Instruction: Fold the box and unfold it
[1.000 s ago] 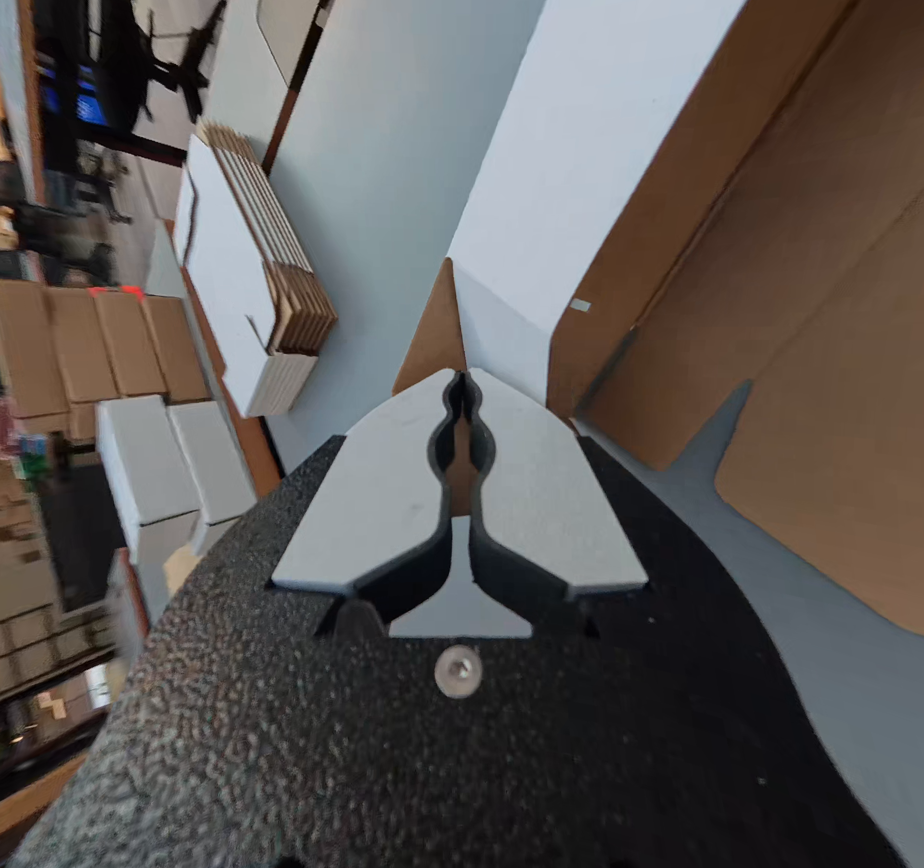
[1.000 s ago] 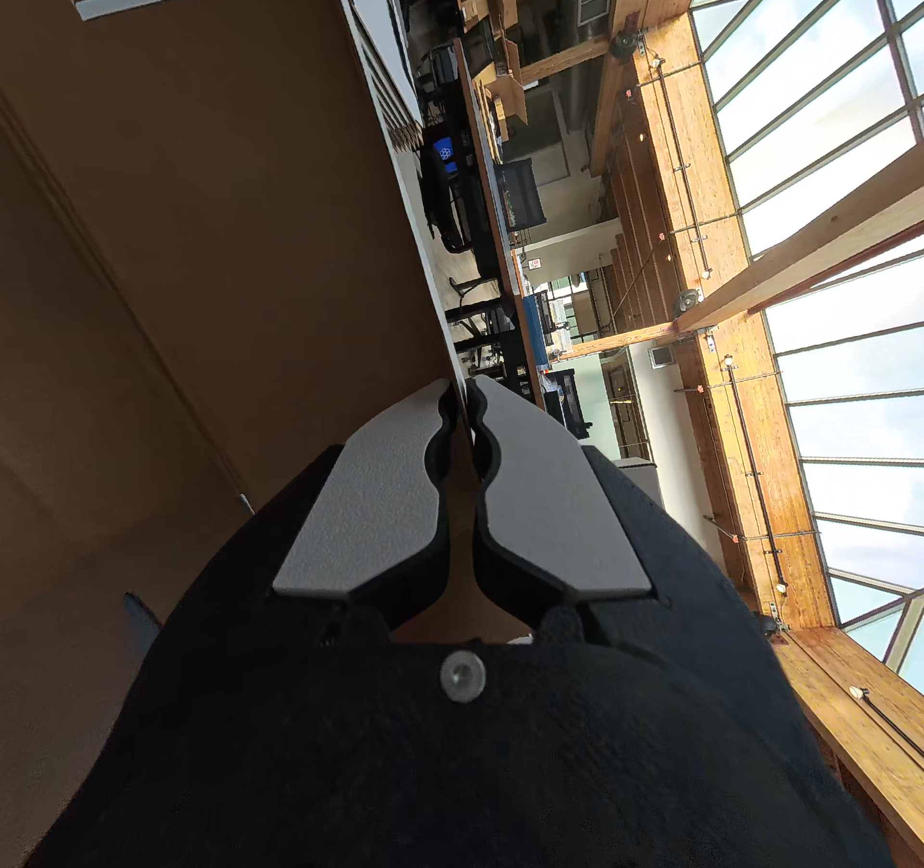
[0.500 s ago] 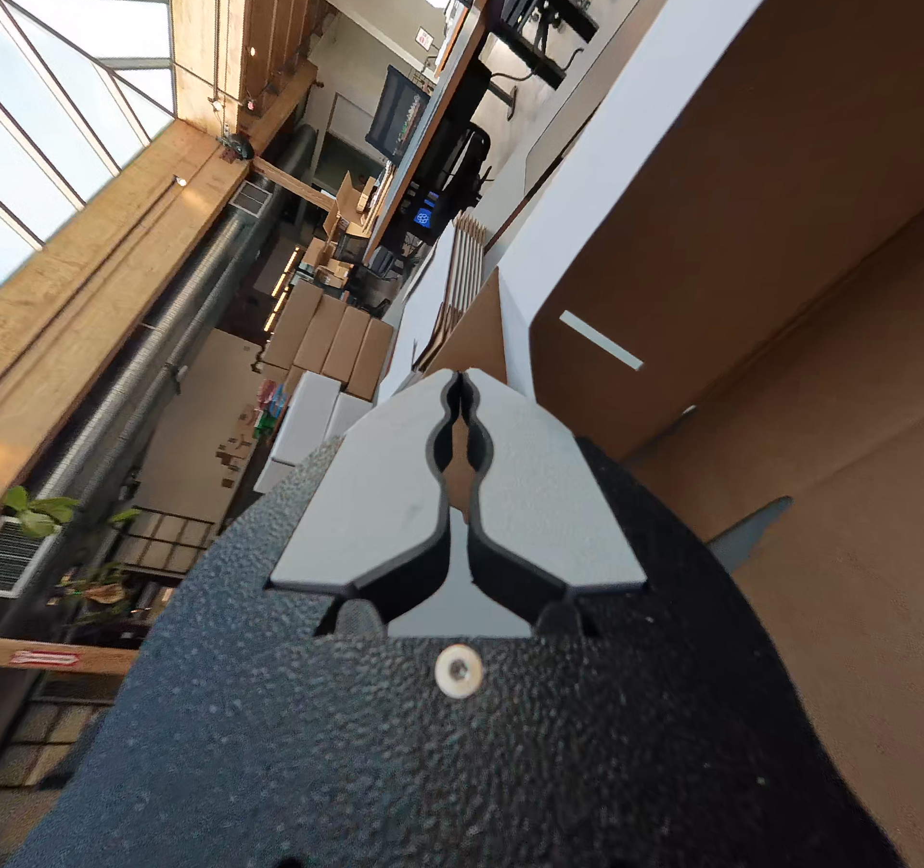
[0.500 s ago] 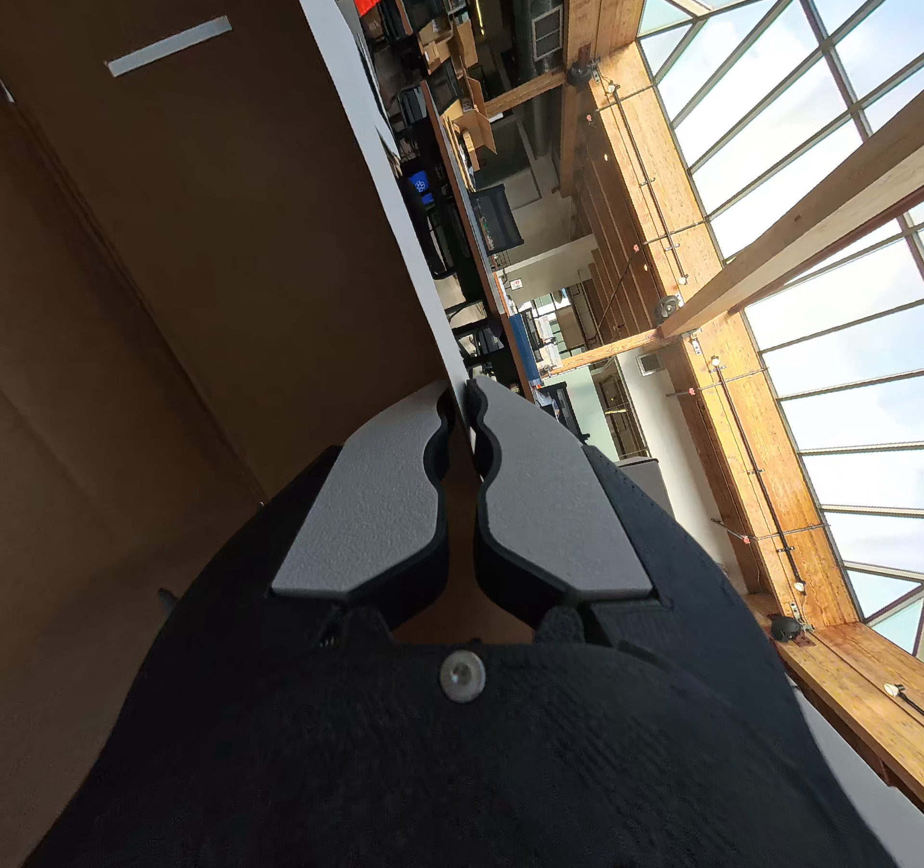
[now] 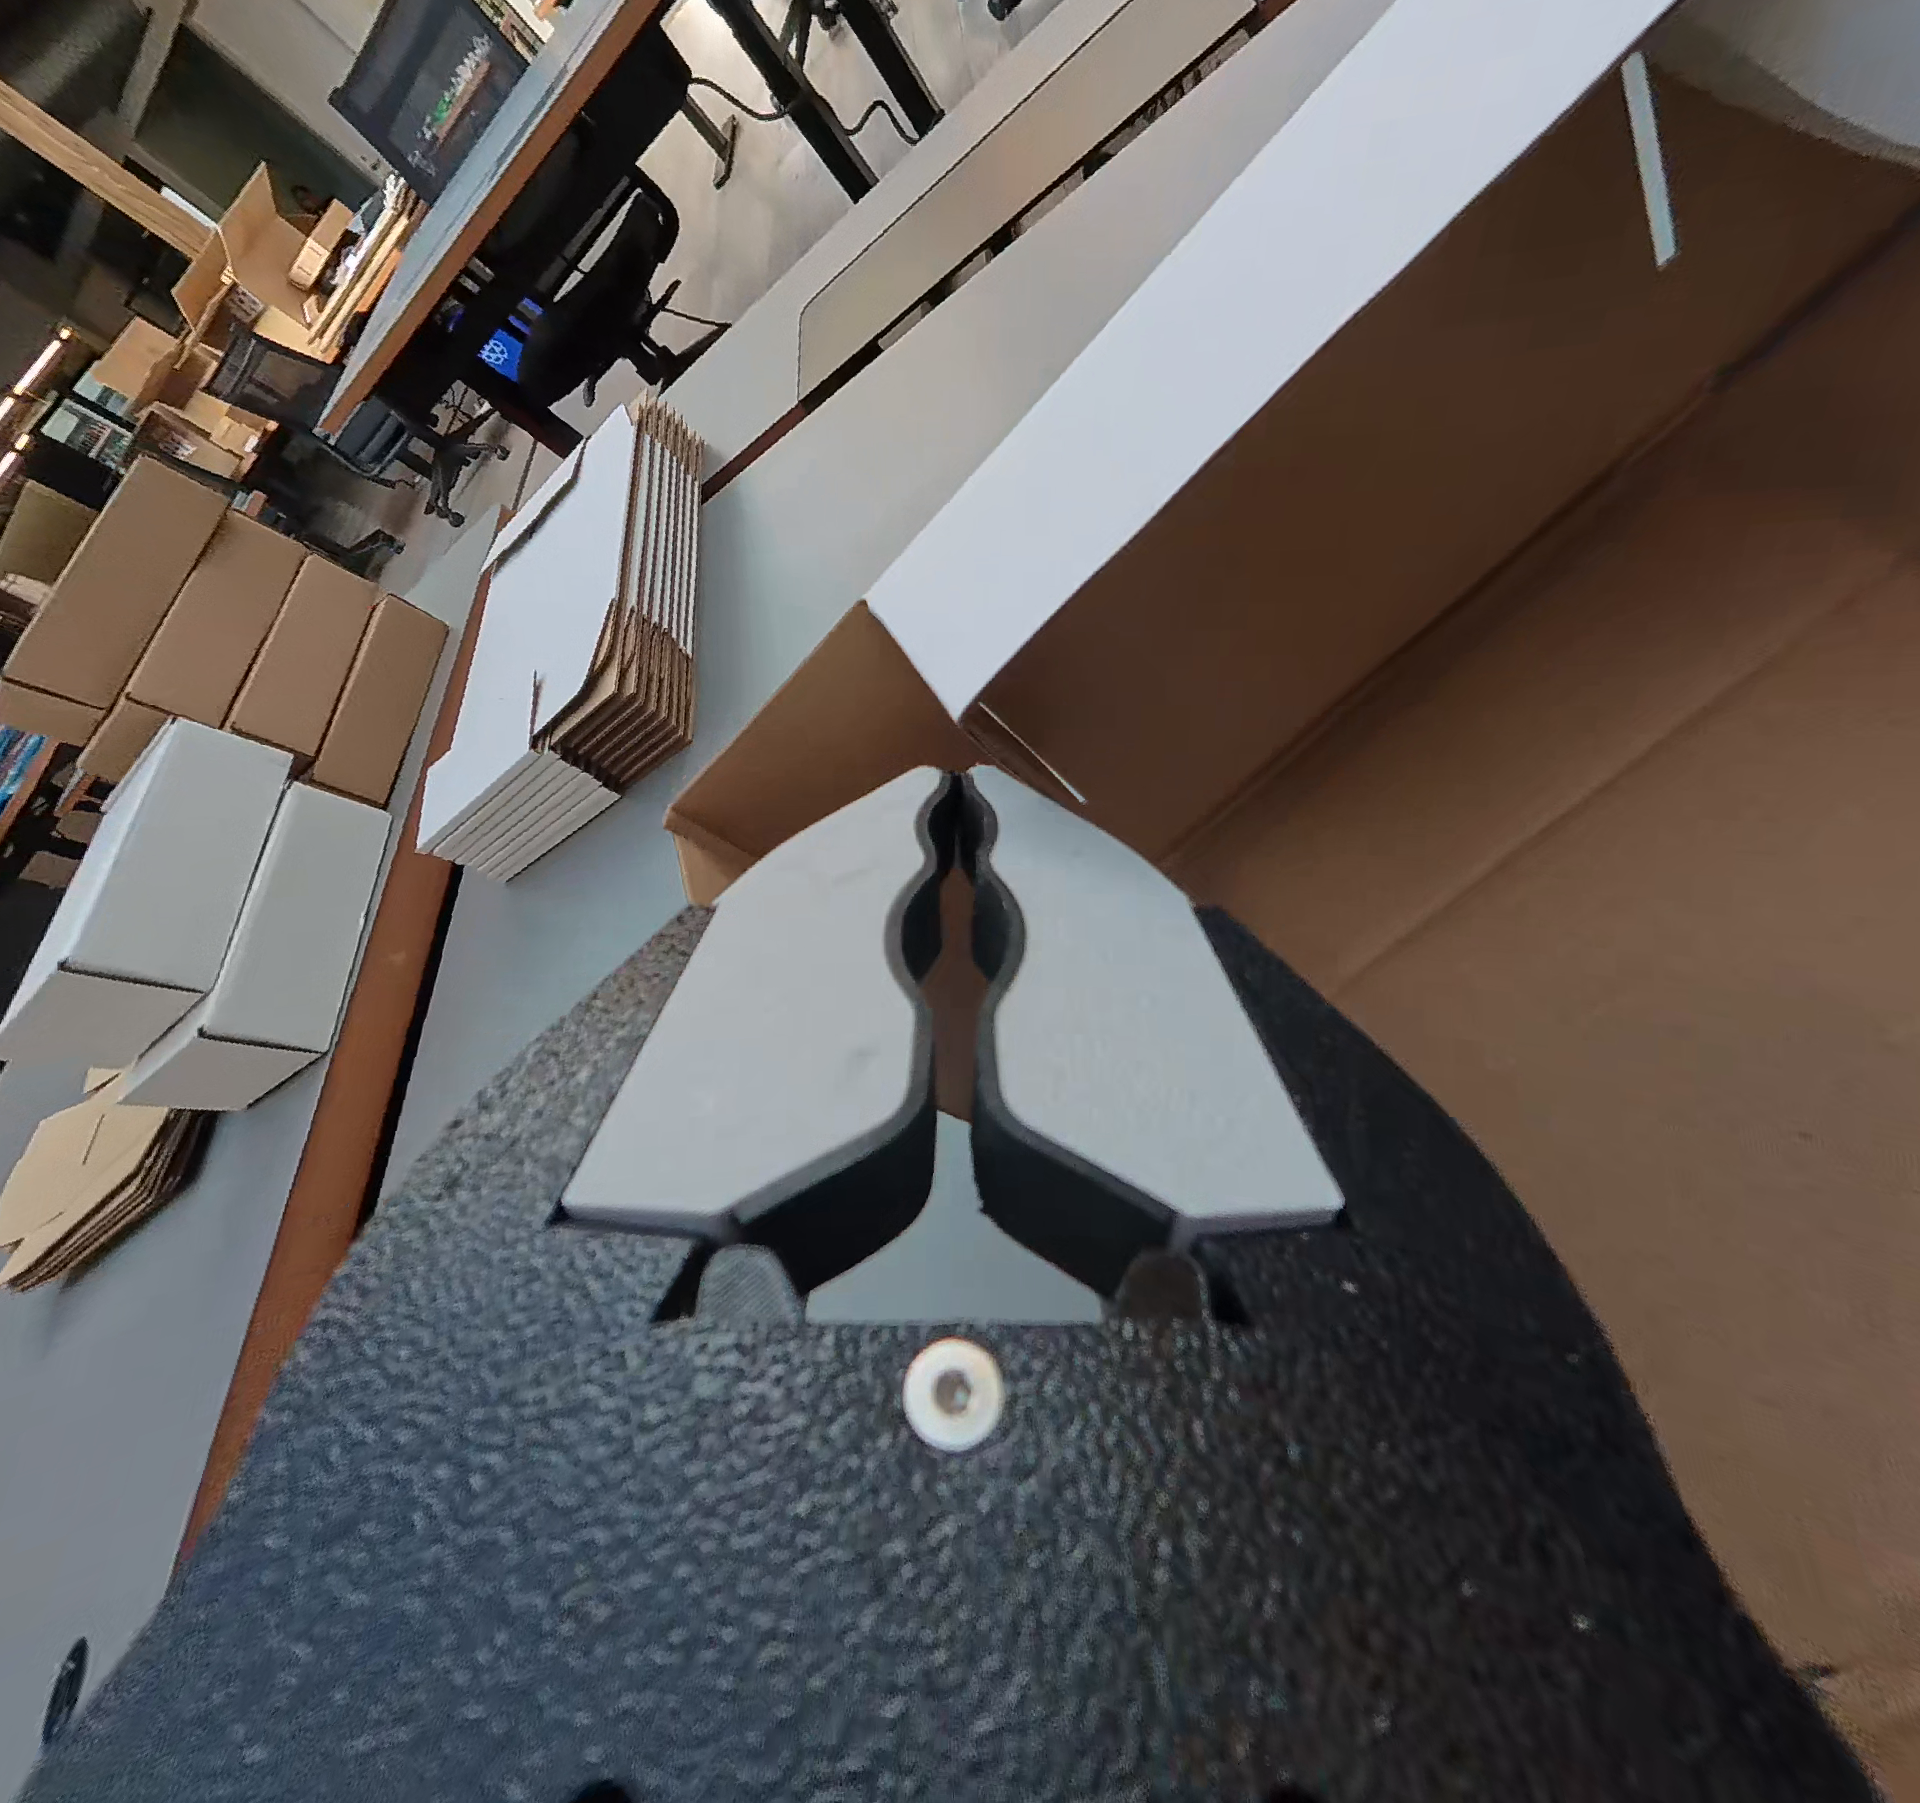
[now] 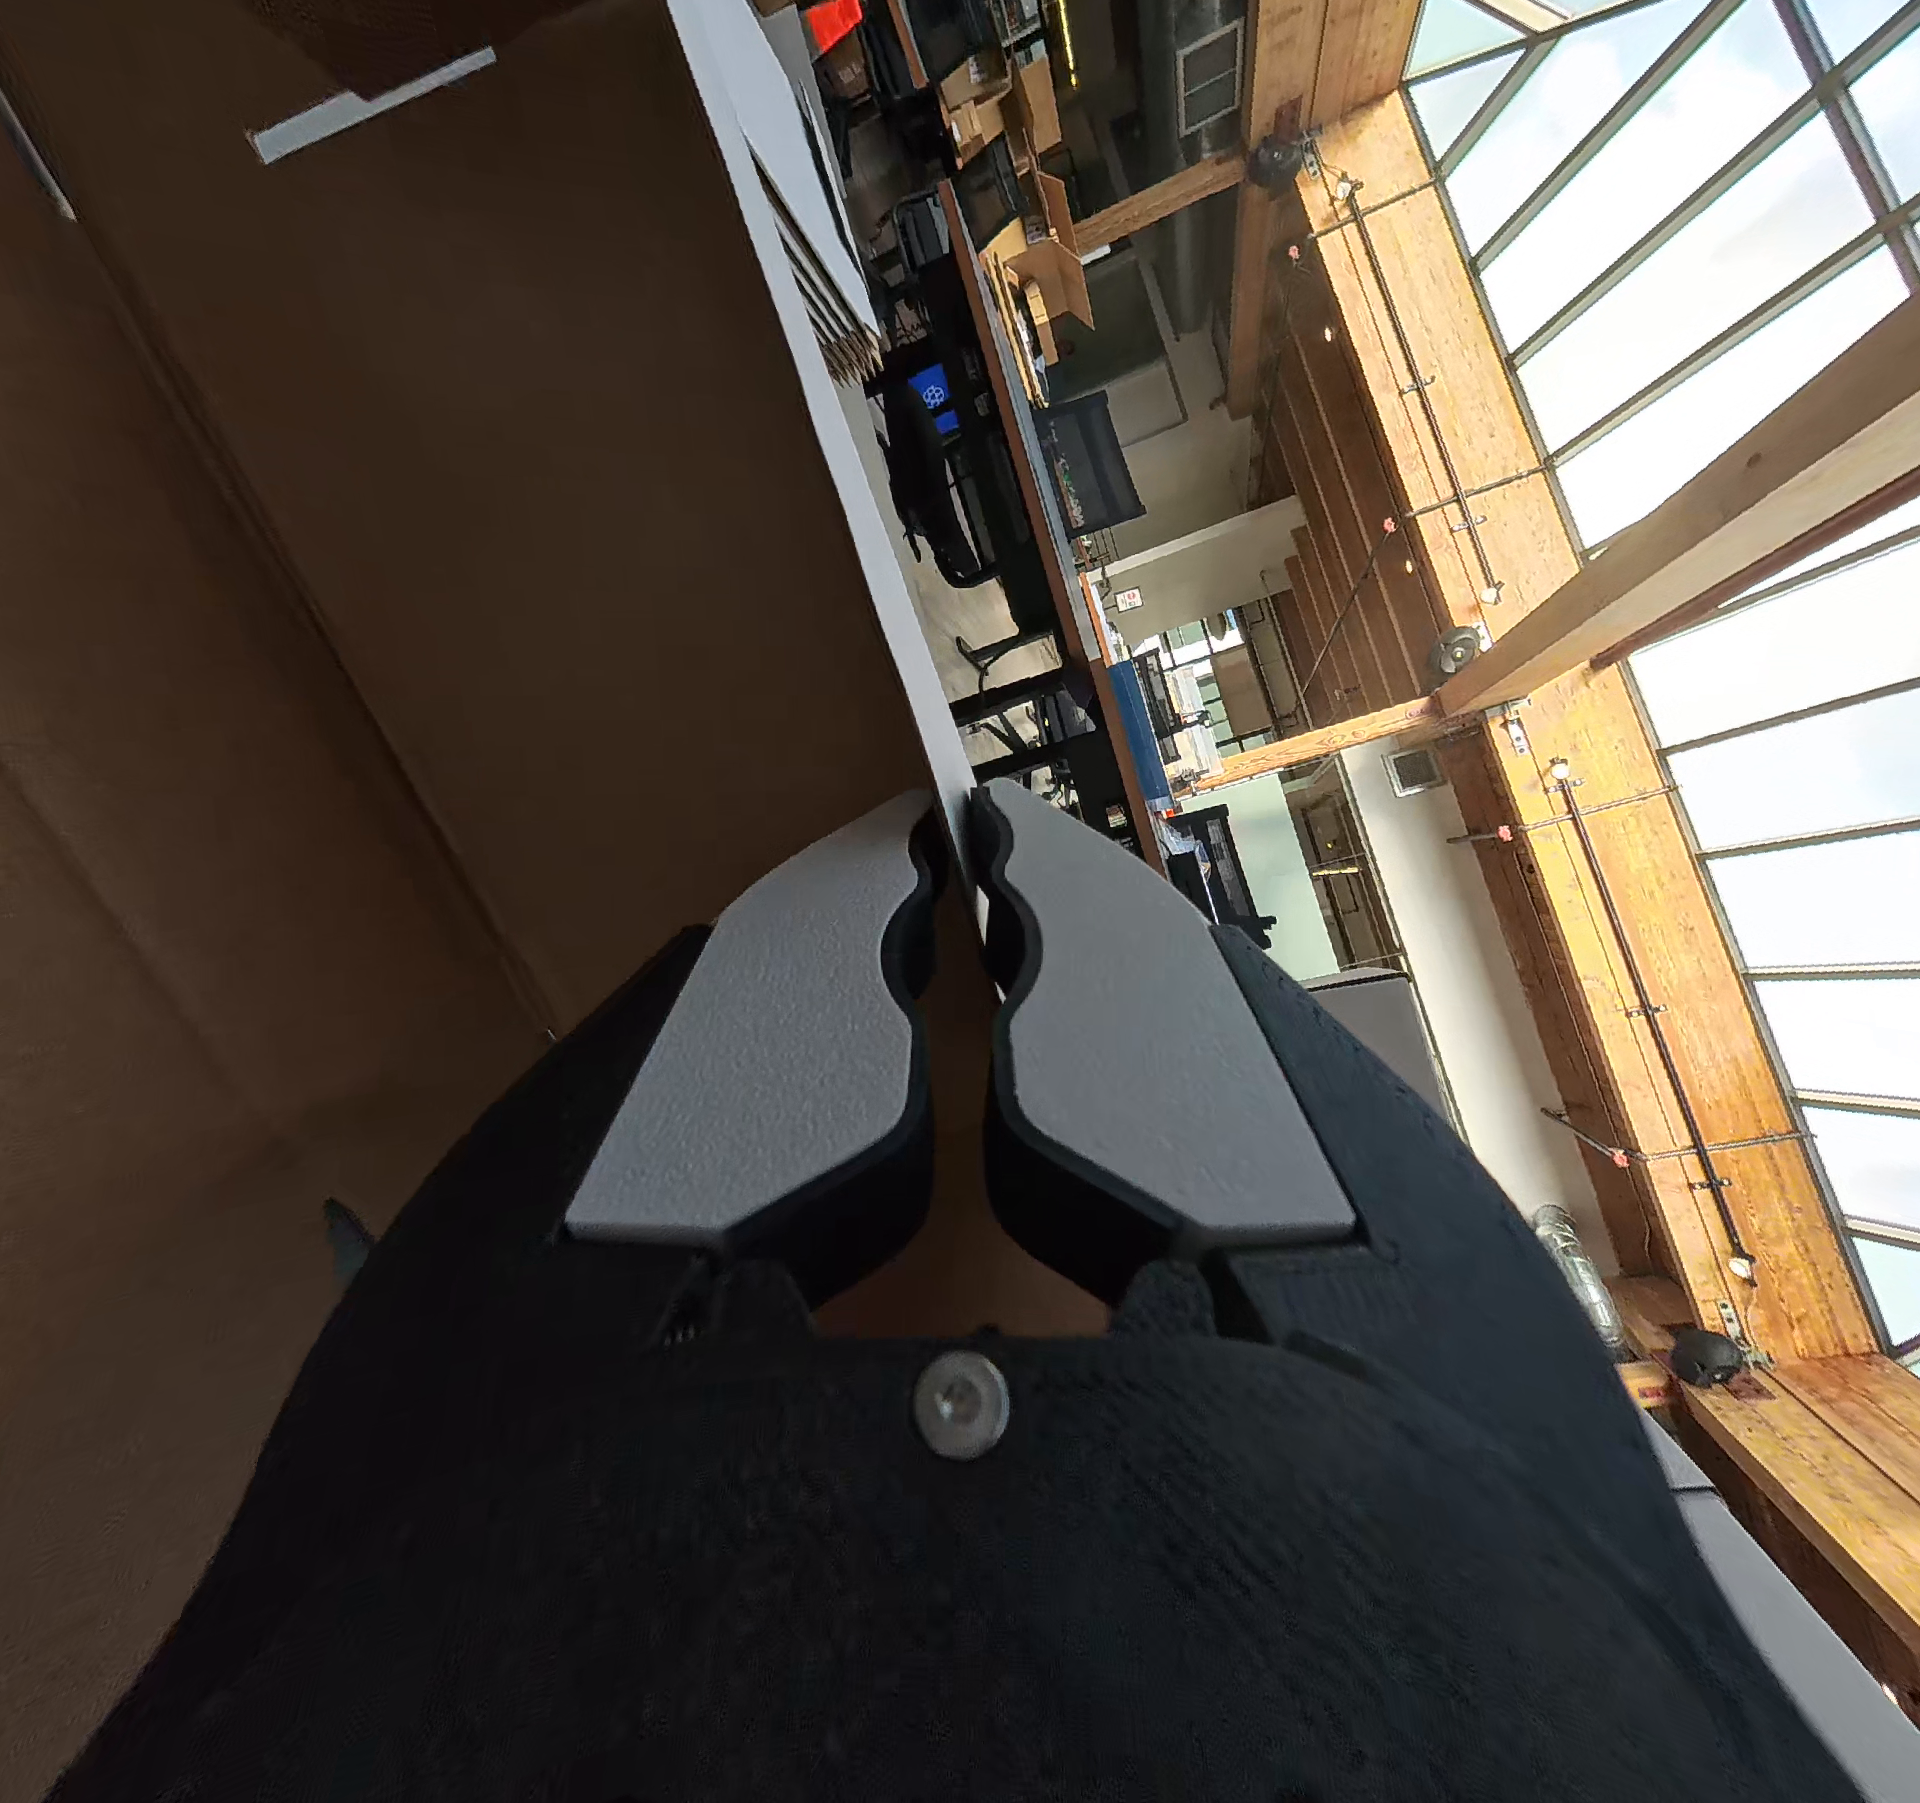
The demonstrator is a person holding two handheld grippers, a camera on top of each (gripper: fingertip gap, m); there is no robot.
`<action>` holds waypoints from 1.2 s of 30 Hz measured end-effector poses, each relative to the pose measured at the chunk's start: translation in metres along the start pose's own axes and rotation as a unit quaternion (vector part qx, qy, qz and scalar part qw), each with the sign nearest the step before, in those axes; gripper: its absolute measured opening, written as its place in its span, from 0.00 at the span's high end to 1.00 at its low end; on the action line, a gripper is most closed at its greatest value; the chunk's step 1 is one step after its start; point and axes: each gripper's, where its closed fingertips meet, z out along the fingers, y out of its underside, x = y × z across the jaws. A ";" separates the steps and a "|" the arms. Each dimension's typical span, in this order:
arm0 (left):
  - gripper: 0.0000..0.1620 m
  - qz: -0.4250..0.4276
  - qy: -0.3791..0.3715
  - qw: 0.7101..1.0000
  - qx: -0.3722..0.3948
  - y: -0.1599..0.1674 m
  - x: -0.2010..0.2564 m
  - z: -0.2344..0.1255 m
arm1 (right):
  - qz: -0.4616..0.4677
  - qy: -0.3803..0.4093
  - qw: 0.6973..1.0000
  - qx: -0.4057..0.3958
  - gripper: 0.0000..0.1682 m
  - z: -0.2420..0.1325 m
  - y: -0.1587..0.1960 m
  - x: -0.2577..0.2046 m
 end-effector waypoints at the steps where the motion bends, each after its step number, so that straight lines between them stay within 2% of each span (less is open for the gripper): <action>1: 1.00 -0.011 -0.003 1.000 -0.005 0.000 0.000 -0.002 | 0.002 0.001 1.000 0.001 0.98 0.000 0.000 0.000; 5: 1.00 -0.038 -0.019 0.999 -0.029 0.005 0.001 -0.003 | -0.004 0.003 1.000 -0.001 0.97 0.000 0.000 -0.001; 8: 1.00 -0.087 -0.019 0.996 -0.006 0.002 0.002 0.001 | -0.002 0.003 1.000 0.000 0.97 0.000 0.000 -0.001; 13: 1.00 -0.272 0.092 0.956 0.065 0.000 0.007 0.014 | -0.009 -0.007 1.000 0.006 0.97 0.001 0.002 0.000; 19: 1.00 -0.329 0.173 0.923 0.100 -0.007 0.012 0.019 | -0.042 -0.004 0.999 0.000 0.98 0.002 0.004 0.001; 21: 1.00 -0.315 0.192 0.925 0.091 -0.006 0.014 0.020 | -0.034 -0.006 0.999 -0.001 0.98 0.002 0.005 0.001; 24: 1.00 -0.222 0.171 0.959 0.036 0.005 0.015 0.027 | -0.020 -0.007 1.000 -0.014 0.98 0.003 0.006 0.002; 26: 1.00 -0.193 0.139 0.970 0.042 0.003 0.010 0.031 | -0.014 -0.008 1.000 -0.024 0.98 0.004 0.006 0.002; 29: 1.00 -0.205 0.140 0.968 0.033 0.004 0.011 0.035 | 0.006 -0.028 0.999 -0.023 0.97 0.005 0.008 0.003; 36: 1.00 -0.154 0.152 0.976 -0.010 0.003 0.010 0.039 | 0.017 -0.070 0.997 -0.017 0.97 0.009 0.009 0.003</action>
